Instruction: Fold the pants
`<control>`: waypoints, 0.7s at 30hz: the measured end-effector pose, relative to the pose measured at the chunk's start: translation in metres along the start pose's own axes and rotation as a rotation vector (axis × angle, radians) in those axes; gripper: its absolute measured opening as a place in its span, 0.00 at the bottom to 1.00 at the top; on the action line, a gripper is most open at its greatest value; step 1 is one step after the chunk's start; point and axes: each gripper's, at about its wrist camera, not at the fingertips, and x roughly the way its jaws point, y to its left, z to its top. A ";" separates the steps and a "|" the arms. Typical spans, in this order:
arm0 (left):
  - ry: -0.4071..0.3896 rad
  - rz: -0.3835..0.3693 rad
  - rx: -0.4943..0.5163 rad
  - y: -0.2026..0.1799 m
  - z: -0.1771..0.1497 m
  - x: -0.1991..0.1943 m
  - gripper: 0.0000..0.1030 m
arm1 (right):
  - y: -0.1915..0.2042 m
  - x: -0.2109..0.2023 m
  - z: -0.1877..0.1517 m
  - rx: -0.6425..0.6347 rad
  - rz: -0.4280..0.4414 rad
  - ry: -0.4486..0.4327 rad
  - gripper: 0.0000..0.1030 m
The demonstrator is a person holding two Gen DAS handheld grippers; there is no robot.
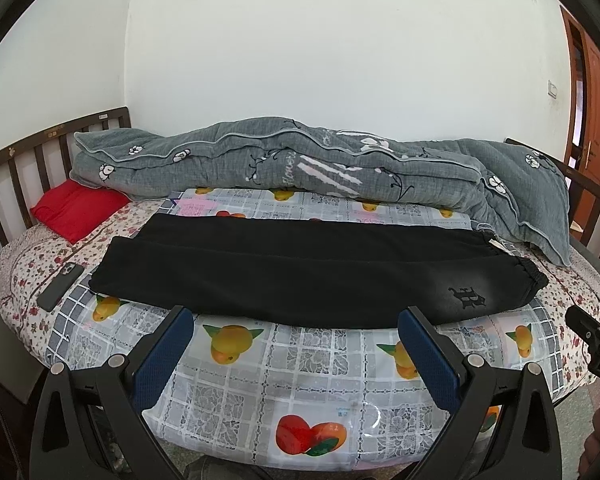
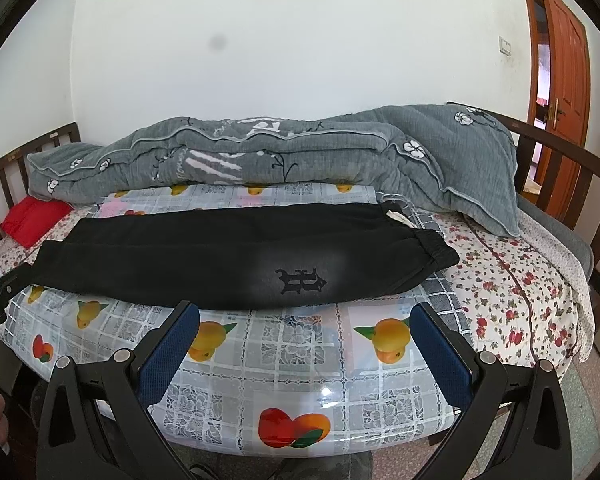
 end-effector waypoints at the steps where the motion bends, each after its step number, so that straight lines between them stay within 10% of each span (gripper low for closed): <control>1: 0.000 0.000 0.001 0.000 0.001 0.000 1.00 | 0.000 0.000 0.000 -0.002 0.001 -0.003 1.00; 21: 0.226 -0.043 -0.143 0.064 -0.062 0.116 0.98 | -0.031 0.109 -0.037 0.023 -0.012 0.108 0.87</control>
